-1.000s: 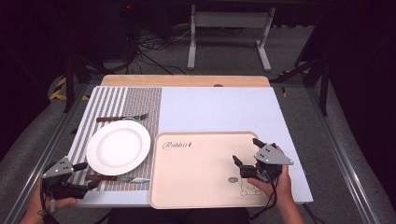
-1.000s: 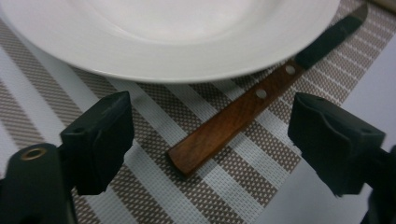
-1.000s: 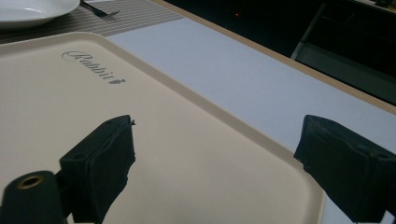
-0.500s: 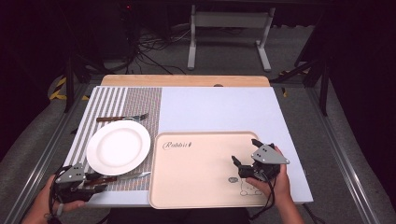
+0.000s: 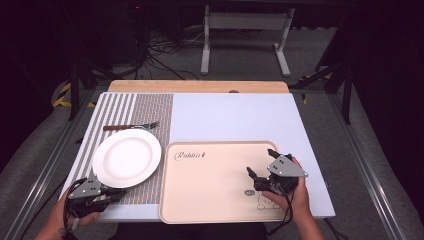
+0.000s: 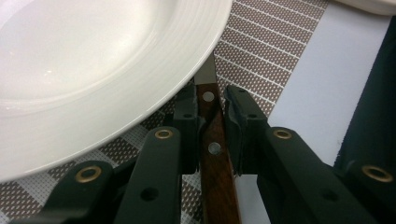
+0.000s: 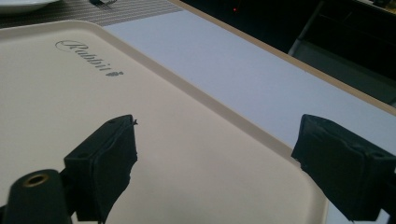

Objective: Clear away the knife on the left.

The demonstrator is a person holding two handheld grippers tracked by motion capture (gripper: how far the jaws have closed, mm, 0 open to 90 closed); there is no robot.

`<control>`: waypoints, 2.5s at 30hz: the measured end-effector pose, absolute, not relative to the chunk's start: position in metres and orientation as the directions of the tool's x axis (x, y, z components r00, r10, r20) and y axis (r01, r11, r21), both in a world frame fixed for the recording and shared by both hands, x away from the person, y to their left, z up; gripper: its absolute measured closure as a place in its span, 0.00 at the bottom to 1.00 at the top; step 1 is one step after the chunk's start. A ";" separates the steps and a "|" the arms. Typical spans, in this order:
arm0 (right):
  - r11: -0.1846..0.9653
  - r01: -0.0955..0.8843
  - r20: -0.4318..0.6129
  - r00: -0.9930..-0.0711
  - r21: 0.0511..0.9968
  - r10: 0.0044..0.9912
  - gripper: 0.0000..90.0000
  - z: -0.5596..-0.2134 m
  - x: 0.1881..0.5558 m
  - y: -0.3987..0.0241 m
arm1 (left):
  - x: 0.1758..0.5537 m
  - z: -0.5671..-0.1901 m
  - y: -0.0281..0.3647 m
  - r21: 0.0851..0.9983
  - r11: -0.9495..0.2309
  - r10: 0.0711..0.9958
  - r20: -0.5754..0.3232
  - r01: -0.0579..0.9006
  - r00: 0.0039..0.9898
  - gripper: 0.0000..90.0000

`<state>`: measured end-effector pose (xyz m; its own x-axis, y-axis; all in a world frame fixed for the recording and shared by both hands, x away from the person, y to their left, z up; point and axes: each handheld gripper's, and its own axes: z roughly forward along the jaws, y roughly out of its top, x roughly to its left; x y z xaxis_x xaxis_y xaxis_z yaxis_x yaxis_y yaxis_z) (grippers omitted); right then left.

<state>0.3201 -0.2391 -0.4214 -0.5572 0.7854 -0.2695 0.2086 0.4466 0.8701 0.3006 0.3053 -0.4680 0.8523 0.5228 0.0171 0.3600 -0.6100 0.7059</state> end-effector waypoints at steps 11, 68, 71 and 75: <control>0.462 0.211 -0.278 -0.564 0.862 0.777 0.15 -0.423 0.320 -0.237 | 0.294 -0.466 0.301 0.700 -0.638 0.522 0.086 0.322 0.849 0.86; 0.485 0.230 -0.291 -0.564 0.844 0.773 0.15 -0.426 0.321 -0.231 | 0.289 -0.420 0.257 0.806 -0.550 0.487 0.095 0.220 0.868 0.86; 0.481 0.228 -0.289 -0.562 0.847 0.775 0.15 -0.426 0.321 -0.231 | 0.296 -0.419 0.247 0.808 -0.538 0.495 0.075 0.238 0.866 0.86; 0.477 0.225 -0.294 -0.549 0.850 0.783 0.15 -0.424 0.320 -0.232 | 0.303 -0.416 0.228 0.807 -0.544 0.490 0.084 0.229 0.868 0.86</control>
